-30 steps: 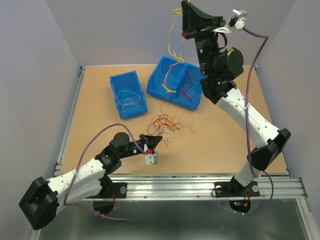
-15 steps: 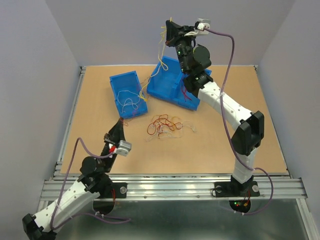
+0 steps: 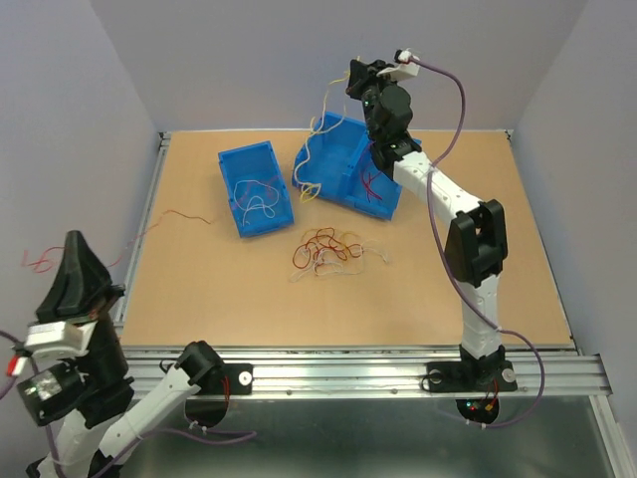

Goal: Untangle the cables

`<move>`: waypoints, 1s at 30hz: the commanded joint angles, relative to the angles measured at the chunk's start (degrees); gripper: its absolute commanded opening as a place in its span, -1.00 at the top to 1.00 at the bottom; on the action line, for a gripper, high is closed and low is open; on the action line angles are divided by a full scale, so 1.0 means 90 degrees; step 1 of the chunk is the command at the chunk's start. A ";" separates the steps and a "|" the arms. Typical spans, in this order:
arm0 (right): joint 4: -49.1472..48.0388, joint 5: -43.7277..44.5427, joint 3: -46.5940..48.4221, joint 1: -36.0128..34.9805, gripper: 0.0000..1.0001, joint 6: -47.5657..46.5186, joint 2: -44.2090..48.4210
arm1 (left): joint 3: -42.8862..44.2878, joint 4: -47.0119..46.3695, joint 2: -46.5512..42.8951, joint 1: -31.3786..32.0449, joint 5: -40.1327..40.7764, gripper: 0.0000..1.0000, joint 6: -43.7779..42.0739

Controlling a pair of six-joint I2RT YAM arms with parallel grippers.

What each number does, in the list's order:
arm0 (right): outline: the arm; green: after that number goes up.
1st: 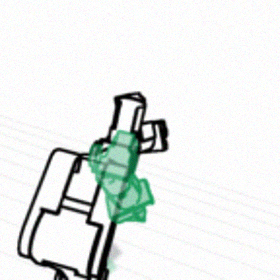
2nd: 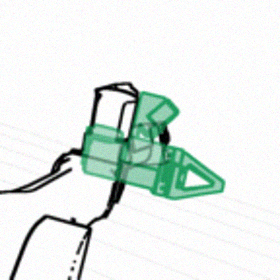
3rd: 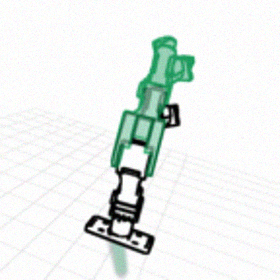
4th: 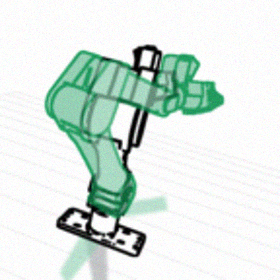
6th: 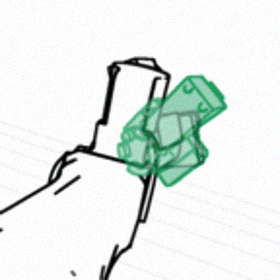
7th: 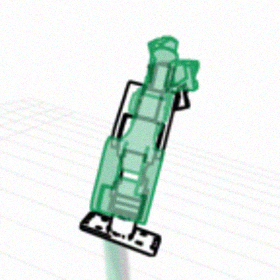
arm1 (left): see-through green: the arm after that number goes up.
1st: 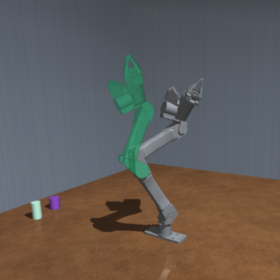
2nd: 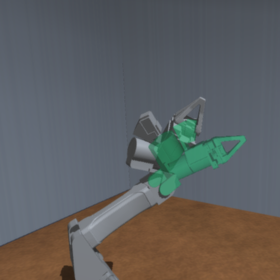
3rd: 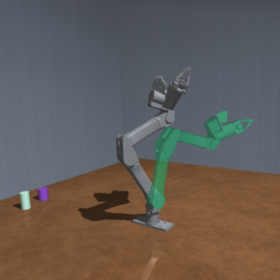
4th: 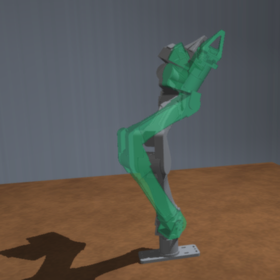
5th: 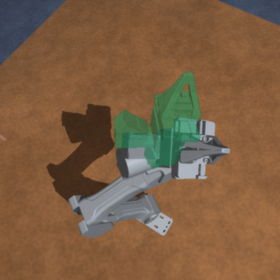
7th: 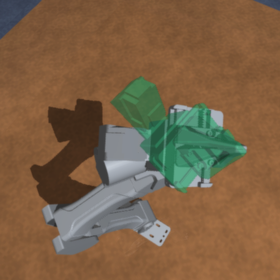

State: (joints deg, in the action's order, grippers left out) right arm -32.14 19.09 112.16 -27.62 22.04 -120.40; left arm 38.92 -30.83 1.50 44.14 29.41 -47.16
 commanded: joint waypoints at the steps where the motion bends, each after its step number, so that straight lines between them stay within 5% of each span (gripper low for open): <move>1: 0.0064 -0.0254 0.0204 0.0362 0.99 0.0752 -0.0099 | 0.0820 0.0437 0.0234 -0.0041 -0.0201 1.00 -0.0326; 10: 0.0231 -0.0353 -0.0050 0.0490 0.99 0.0929 -0.0537 | 0.1457 0.1315 0.0370 -0.0041 -0.1284 1.00 -0.0102; 20: 0.0476 -0.1037 0.0204 0.0559 0.99 0.0725 -0.0968 | 0.2004 0.1052 0.0371 -0.0041 -0.1304 1.00 0.0044; 30: 0.0339 -0.1398 -0.0284 0.0549 0.99 0.0705 -0.0734 | 0.1409 0.1189 0.0254 -0.0041 -0.2066 1.00 0.0327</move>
State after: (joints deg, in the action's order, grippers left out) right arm -25.82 8.88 111.70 -22.87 28.97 -130.30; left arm 53.74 -19.42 3.95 44.14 14.76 -45.80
